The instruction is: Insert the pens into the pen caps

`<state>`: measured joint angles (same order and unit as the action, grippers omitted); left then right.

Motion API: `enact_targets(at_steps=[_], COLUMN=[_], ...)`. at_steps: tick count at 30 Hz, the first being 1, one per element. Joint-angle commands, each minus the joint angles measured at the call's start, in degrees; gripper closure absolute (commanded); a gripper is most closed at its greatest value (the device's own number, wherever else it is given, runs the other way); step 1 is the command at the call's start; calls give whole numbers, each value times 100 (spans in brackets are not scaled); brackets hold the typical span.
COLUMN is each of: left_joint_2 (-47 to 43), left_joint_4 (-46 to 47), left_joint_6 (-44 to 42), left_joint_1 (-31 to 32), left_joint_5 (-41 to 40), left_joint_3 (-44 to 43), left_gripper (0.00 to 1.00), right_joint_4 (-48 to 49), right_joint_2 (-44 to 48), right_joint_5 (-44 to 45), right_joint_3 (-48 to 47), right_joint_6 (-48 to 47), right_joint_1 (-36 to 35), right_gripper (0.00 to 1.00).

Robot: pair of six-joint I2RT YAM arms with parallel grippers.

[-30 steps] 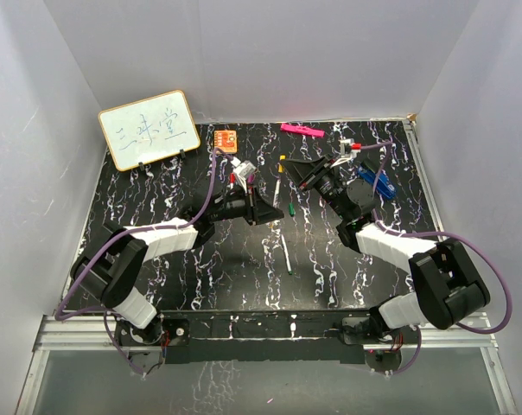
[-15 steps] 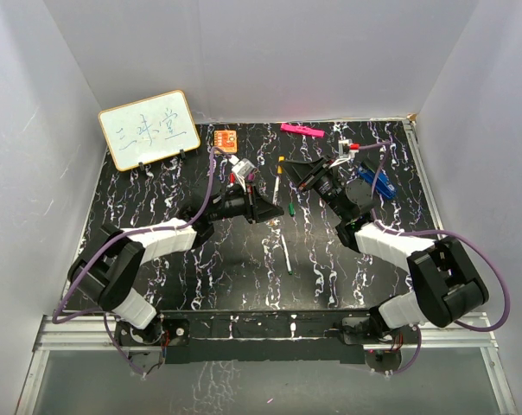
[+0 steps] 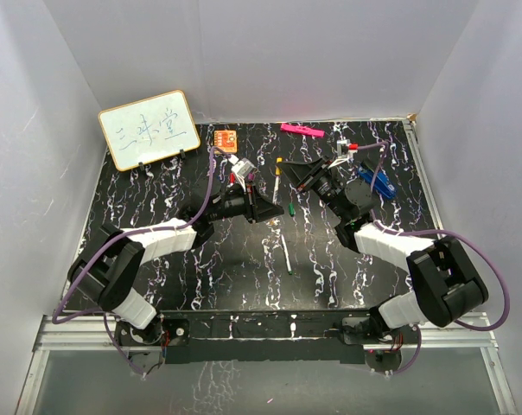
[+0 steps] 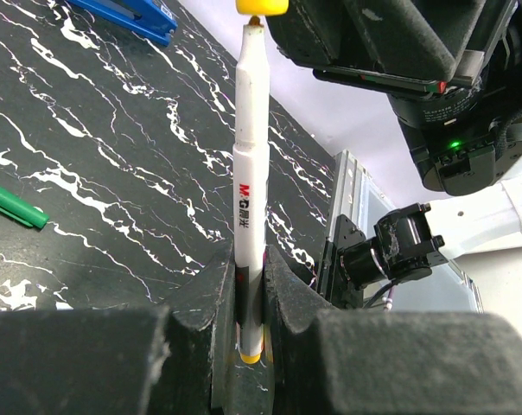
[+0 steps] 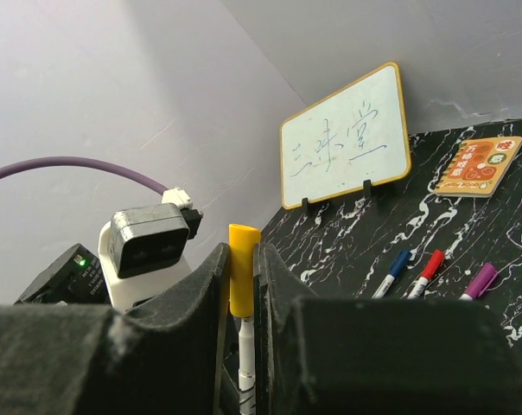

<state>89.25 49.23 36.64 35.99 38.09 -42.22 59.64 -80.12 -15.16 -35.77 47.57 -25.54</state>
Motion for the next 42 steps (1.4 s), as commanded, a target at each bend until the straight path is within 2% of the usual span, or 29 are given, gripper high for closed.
enact_targets(at_steps=[1,42], left_joint_2=[-160,-270], left_joint_4=[191,220], left_joint_6=[-81,-159], left_joint_1=[22,22], left_joint_5=[-11,-211], left_joint_3=[-33,-41], left_gripper=[100,100], right_joint_4=[404,432], right_joint_2=[-13,-180], right_joint_5=[-67,-168], right_joint_3=[-19,125], right_joint_6=[41,86], right_joint_1=[-42,-132], right_gripper=[100,100])
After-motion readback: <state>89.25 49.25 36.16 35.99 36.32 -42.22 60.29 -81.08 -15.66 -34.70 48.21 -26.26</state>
